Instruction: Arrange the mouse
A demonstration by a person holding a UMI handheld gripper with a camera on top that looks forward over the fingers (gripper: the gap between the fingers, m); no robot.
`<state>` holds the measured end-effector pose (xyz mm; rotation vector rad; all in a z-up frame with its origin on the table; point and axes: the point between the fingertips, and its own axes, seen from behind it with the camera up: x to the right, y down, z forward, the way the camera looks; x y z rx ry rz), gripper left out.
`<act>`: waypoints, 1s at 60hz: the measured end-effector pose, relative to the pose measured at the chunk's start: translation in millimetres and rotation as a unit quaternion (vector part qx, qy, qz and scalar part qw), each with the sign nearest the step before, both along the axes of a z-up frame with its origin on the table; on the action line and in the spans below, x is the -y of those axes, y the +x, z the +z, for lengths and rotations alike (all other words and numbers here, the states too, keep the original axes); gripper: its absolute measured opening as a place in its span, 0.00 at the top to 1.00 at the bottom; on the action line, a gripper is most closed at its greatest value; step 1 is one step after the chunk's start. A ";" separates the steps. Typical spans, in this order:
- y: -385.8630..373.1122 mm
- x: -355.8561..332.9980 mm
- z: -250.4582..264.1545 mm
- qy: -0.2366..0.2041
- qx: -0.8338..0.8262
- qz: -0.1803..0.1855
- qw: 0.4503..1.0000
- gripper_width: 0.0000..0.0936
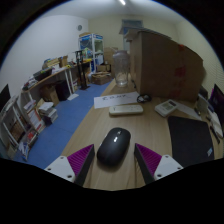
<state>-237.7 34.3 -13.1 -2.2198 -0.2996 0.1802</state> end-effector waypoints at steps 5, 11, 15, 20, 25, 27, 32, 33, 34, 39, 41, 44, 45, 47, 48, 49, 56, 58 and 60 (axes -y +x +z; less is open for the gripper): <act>-4.3 -16.9 -1.1 0.006 0.013 -0.006 1.000 0.14; -7.6 -28.0 -2.0 0.011 0.007 -0.016 1.000 0.40; -7.8 -28.9 -1.3 0.022 0.005 -0.016 1.000 0.48; -9.7 -26.9 -0.7 0.021 -0.014 -0.008 1.000 0.56; -8.3 -21.5 2.3 0.013 -0.024 0.006 1.000 0.60; -8.0 -19.5 12.3 0.020 -0.034 0.014 0.999 0.62; 9.3 -19.1 72.3 0.079 -0.058 0.016 0.995 0.62; 16.5 -19.2 87.2 0.095 -0.058 0.016 0.994 0.63; 24.3 -19.4 102.0 0.110 -0.059 0.014 0.992 0.63; 78.2 -22.4 163.8 0.169 -0.054 -0.008 0.984 0.63; 103.1 -21.8 176.7 0.185 -0.044 -0.015 0.982 0.63; 140.4 -22.8 182.8 0.193 -0.024 -0.023 0.981 0.63; 152.0 -23.3 181.7 0.191 -0.020 -0.029 0.981 0.63; 177.7 -28.6 171.6 0.182 -0.007 -0.038 0.983 0.63; 188.8 -31.3 164.4 0.175 0.001 -0.041 0.984 0.63; 200.0 -34.9 154.7 0.169 0.009 -0.043 0.985 0.63; 256.4 -52.8 84.1 0.093 0.036 -0.063 0.993 0.63; 268.5 -56.3 61.0 0.076 0.040 -0.063 0.994 0.63; 278.1 -60.5 45.0 0.062 0.040 -0.063 0.995 0.62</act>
